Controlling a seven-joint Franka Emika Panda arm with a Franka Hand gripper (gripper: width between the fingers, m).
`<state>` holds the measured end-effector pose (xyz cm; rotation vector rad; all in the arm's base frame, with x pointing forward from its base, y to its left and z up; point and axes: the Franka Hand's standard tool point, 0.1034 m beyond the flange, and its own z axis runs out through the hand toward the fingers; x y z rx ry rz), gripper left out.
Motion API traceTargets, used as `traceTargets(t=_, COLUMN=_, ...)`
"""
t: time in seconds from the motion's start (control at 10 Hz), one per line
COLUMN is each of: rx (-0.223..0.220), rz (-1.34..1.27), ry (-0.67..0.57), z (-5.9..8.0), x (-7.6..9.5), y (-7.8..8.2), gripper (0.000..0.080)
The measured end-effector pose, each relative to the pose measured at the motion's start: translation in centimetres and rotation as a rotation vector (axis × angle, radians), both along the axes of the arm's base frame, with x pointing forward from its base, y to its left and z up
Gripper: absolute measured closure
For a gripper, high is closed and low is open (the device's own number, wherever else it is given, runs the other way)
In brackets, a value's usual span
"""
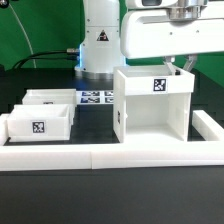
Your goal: Assemble drawer
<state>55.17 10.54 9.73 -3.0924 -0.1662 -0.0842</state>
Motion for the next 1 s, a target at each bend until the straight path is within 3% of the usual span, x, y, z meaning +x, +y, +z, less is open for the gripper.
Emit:
traceTargets(t=0.3, rx=0.008, rz=-0.001, ry=-0.022, z=0.0, x=2.1, y=0.4, gripper=0.0762)
traceTargets(t=0.6, rx=0.010, rz=-0.010, ry=-0.025, z=0.1, x=2.3, y=0.5, gripper=0.0762)
traceTargets(t=1.0, rx=0.039, rz=-0.218, ry=-0.014, z=0.2, x=2.3, y=1.0, gripper=0.0762)
